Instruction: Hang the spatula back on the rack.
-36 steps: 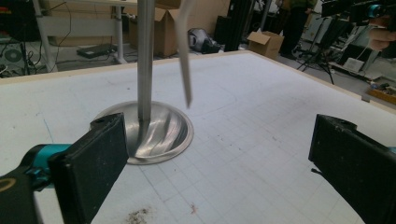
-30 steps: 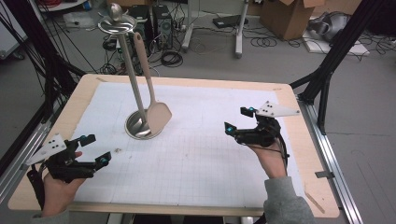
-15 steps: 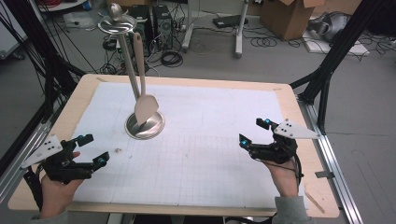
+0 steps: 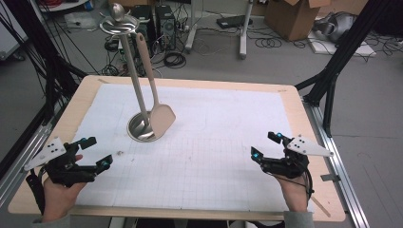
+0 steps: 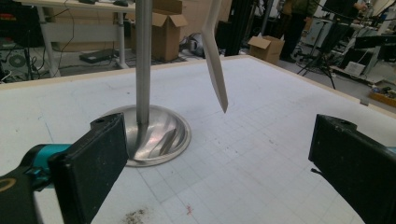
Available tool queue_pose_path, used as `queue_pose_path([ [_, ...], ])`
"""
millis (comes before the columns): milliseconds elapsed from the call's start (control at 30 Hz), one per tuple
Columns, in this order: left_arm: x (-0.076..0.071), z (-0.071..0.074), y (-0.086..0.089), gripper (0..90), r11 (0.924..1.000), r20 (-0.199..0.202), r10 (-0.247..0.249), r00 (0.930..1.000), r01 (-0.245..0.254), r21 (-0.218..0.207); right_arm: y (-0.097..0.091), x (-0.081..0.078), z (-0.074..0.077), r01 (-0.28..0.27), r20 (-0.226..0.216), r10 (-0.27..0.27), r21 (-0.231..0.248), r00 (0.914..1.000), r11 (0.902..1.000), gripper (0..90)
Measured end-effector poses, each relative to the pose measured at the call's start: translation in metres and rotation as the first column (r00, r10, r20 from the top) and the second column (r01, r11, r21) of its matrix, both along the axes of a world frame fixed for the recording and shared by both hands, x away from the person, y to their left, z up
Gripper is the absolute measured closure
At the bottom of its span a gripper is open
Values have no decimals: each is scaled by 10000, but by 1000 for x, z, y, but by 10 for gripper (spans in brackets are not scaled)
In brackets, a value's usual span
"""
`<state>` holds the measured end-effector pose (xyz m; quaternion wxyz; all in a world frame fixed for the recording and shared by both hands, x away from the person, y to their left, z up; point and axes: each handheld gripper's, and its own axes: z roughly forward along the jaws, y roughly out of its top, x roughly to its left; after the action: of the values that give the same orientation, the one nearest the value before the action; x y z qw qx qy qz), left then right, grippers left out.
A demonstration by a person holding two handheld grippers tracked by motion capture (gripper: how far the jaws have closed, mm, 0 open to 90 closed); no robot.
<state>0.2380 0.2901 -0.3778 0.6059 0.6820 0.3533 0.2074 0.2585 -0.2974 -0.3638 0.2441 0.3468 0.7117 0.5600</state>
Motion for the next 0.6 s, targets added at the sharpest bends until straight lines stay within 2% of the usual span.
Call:
queue_pose_path([
  [167, 1, -1, 0, 52, 10000, -43, 6, 10000, -6, 6, -7, -6, -7, 469, -84, -468, 122, 9989, 9988, 156],
  [467, 1, -2, 0, 52, 10000, -86, 27, 10000, -27, 50, -21, -22, -17, 1034, 121, -1034, 76, 9946, 9946, 156],
  [600, 1, -3, -1, 52, 10000, -117, 25, 9999, -24, 91, -29, -31, -23, 1192, 183, -1199, 354, 9926, 9922, 156],
])
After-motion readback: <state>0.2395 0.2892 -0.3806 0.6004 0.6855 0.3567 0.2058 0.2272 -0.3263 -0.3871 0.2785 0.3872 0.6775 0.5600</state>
